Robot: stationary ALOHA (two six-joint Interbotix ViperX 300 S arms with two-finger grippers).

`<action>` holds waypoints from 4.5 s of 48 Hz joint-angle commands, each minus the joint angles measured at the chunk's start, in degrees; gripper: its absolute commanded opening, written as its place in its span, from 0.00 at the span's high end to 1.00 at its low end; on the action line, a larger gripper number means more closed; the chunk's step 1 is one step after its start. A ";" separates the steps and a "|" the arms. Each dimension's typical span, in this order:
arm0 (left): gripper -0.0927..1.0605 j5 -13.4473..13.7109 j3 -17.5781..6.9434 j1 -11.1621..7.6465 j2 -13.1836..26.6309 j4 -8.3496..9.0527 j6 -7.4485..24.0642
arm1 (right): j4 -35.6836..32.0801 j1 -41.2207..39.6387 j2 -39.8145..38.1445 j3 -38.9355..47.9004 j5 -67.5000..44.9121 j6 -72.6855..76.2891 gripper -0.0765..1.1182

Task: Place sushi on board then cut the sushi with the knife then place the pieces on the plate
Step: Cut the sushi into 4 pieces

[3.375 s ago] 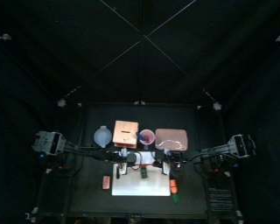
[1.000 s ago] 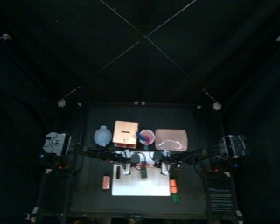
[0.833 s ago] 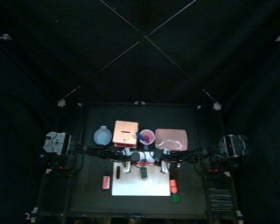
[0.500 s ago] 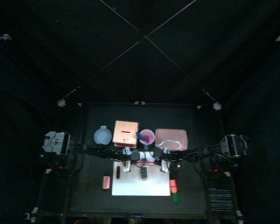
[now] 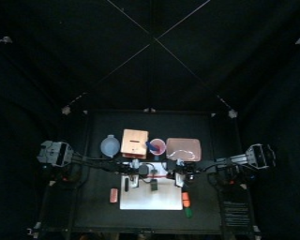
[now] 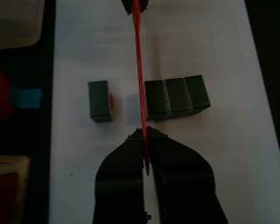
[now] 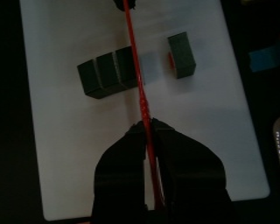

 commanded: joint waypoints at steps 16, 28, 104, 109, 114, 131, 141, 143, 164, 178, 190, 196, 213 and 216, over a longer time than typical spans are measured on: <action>0.63 -0.35 -1.49 -3.25 0.44 -4.13 0.09 | 3.16 2.29 -0.97 -0.26 -0.26 0.26 0.65; 0.63 0.00 -1.41 -3.52 1.05 -5.10 0.09 | 3.25 2.46 0.53 -0.35 -0.53 0.26 0.65; 0.63 0.00 -1.41 -3.43 6.24 -5.80 0.00 | 6.59 4.92 9.93 -1.49 -2.11 0.26 0.65; 0.63 0.09 -1.41 -3.52 6.15 -6.77 0.00 | 7.29 5.54 9.93 -1.67 -2.20 0.26 0.65; 0.63 0.09 -1.41 -3.87 5.80 -7.82 0.09 | 7.91 6.15 9.93 -1.76 -2.11 0.26 0.65; 0.63 0.44 -1.49 -4.57 4.13 -8.17 0.18 | 7.47 6.24 7.91 -2.46 -1.23 0.09 0.65; 0.63 0.70 -1.67 -4.04 1.58 -6.86 0.35 | 5.45 5.80 4.22 -3.08 0.88 0.18 0.65; 0.63 0.88 -1.67 -4.04 0.97 -6.33 0.26 | 5.10 5.62 3.25 -3.16 1.32 0.18 0.65; 0.63 1.14 -1.76 -6.50 -0.44 -5.98 0.09 | 7.65 6.68 -1.67 -2.20 2.37 0.26 0.65; 0.63 1.14 -2.20 -7.38 0.97 -7.91 0.09 | 9.05 7.82 -0.26 -2.02 2.11 0.26 0.65; 0.63 1.14 -2.20 -7.56 1.85 -8.44 0.09 | 9.76 8.61 2.20 -2.11 1.49 0.26 0.65; 0.63 1.23 -2.02 -7.56 2.29 -8.88 0.09 | 10.28 8.96 2.90 -2.11 1.49 0.26 0.65; 0.63 1.23 -2.11 -7.56 2.46 -8.96 0.00 | 10.37 9.14 3.25 -2.20 1.23 0.26 0.65; 0.63 1.23 -2.11 -7.56 2.46 -8.96 0.00 | 10.55 9.32 3.25 -2.29 1.23 0.26 0.65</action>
